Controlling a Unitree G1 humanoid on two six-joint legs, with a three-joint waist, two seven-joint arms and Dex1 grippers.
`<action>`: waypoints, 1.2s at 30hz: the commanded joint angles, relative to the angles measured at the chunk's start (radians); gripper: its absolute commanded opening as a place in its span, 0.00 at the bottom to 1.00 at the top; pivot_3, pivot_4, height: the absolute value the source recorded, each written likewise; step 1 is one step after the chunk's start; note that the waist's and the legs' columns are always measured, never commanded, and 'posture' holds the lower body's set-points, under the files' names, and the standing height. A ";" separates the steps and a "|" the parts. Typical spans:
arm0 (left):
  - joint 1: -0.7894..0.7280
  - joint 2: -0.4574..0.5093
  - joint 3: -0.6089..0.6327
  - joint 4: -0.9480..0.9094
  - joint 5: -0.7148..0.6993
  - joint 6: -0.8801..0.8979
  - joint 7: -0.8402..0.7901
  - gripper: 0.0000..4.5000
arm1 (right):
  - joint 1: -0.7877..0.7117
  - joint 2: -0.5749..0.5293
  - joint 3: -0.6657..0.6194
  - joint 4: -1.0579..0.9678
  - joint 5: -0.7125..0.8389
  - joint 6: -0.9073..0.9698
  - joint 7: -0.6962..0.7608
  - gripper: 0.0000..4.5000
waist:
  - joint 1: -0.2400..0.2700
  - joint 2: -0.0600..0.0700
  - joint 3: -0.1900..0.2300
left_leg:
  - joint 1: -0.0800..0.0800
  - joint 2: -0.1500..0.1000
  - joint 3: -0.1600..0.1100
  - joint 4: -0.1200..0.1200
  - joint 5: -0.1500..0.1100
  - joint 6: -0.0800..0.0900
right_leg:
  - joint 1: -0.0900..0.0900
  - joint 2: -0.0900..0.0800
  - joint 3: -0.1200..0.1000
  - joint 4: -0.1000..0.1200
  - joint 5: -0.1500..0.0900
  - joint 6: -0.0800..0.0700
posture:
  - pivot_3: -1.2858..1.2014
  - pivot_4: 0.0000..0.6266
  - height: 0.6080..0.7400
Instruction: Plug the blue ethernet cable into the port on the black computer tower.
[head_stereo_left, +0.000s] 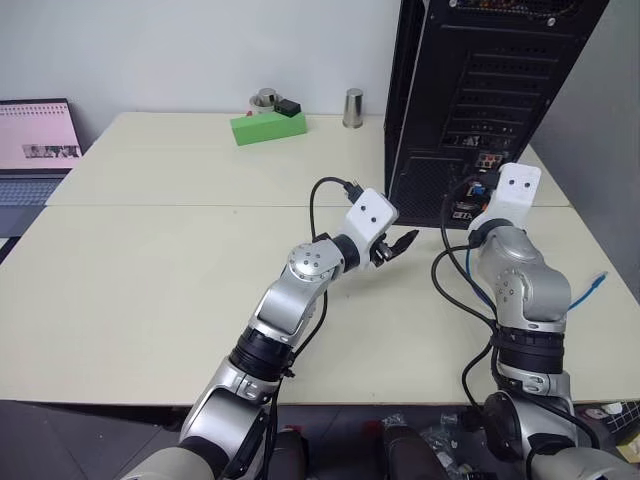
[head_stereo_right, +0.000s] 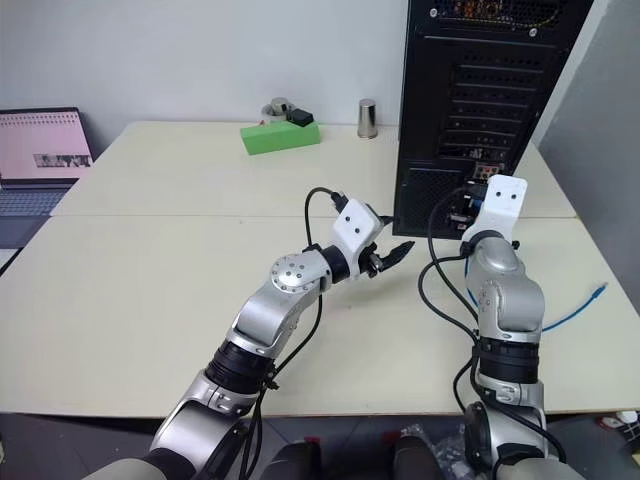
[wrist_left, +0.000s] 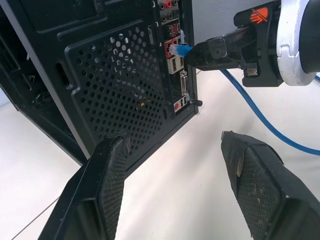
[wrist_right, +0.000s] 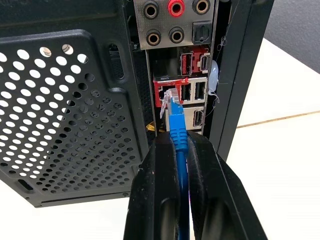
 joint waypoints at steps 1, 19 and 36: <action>-0.012 -0.010 0.014 -0.020 0.003 -0.024 0.003 0.69 | -0.021 -0.004 -0.002 -0.023 -0.006 -0.016 0.003 0.00 | -0.001 0.000 0.000 | 0.000 0.000 0.000 0.000 0.000 0.000 | 0.000 0.000 0.000 0.000 0.000 0.000 | 0.52 0.24 1.00; -0.012 -0.008 0.011 -0.018 0.012 -0.029 0.003 0.69 | 0.006 -0.017 0.026 -0.068 -0.035 -0.007 0.022 0.00 | -0.001 0.000 0.000 | 0.000 0.000 0.000 -0.001 0.000 0.000 | 0.000 0.000 0.000 -0.001 0.000 0.000 | 0.52 0.24 1.00; -0.010 -0.006 0.013 -0.021 0.013 -0.030 0.000 0.69 | -0.015 0.033 -0.048 -0.082 -0.009 0.024 -0.012 0.00 | 0.001 0.000 0.000 | -0.001 0.000 0.000 -0.001 0.000 0.000 | -0.001 0.000 0.000 -0.001 0.000 0.000 | 0.52 0.24 1.00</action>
